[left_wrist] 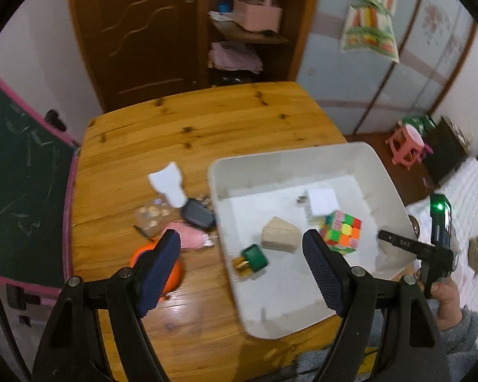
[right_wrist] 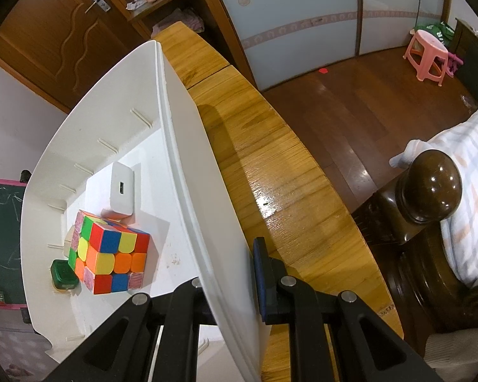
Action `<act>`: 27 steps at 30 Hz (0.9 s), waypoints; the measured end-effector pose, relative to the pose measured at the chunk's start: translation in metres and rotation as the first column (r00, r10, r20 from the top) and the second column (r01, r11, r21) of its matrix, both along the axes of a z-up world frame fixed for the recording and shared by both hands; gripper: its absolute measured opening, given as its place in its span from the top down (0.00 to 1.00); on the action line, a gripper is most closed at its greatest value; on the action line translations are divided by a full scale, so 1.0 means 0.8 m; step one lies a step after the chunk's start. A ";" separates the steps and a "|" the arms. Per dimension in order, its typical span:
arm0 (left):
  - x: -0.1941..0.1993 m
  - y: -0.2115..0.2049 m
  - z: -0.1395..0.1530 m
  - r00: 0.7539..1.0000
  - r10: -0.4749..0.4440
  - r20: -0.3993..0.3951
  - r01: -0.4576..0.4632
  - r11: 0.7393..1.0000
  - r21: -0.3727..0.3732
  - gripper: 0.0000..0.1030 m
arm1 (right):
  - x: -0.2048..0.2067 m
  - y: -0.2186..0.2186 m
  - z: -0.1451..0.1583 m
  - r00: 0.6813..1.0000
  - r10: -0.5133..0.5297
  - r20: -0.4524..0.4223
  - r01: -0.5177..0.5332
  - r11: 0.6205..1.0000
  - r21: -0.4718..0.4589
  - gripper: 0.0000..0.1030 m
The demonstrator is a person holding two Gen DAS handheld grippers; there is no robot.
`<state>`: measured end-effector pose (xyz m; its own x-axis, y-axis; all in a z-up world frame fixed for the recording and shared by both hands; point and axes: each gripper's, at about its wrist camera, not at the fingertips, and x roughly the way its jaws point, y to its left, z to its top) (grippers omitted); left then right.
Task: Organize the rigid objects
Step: 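Move the left tool back to the orange-and-blue tape reel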
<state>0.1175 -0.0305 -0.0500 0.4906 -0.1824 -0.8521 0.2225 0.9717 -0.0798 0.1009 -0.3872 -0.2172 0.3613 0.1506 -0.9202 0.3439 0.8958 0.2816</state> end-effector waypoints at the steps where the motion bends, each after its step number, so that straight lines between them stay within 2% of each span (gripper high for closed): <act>1: -0.001 0.010 0.003 1.000 0.021 0.010 -0.021 1.000 0.003 0.21 | 0.000 0.001 0.000 1.000 0.001 0.000 -0.001 1.000 -0.001 0.86; 7: -0.014 0.068 0.018 0.987 0.135 0.082 -0.138 0.990 0.034 0.21 | 0.001 0.003 0.001 1.000 0.005 -0.006 -0.005 1.000 -0.010 0.86; 10: -0.016 0.094 0.007 0.979 0.186 0.086 -0.191 0.980 0.058 0.21 | 0.003 0.006 0.002 1.000 0.003 -0.014 -0.004 1.000 -0.021 0.86; 16: -0.010 0.119 -0.043 0.980 0.194 -0.039 -0.193 0.981 0.010 0.21 | 0.004 0.011 0.005 1.000 -0.003 -0.024 0.003 0.999 -0.036 0.86; 20: -0.004 0.116 -0.087 0.984 0.117 -0.135 -0.124 0.991 -0.046 0.21 | 0.005 0.013 0.006 1.000 -0.009 -0.029 0.008 0.999 -0.042 0.86; 23: 0.000 0.115 -0.118 0.975 0.105 -0.197 -0.117 0.992 -0.050 0.21 | 0.005 0.014 0.007 0.999 -0.012 -0.031 0.011 0.999 -0.043 0.86; 27: 0.009 0.119 -0.152 0.968 0.127 -0.218 -0.139 0.989 -0.043 0.21 | 0.004 0.014 0.007 0.999 -0.013 -0.034 0.012 0.999 -0.044 0.86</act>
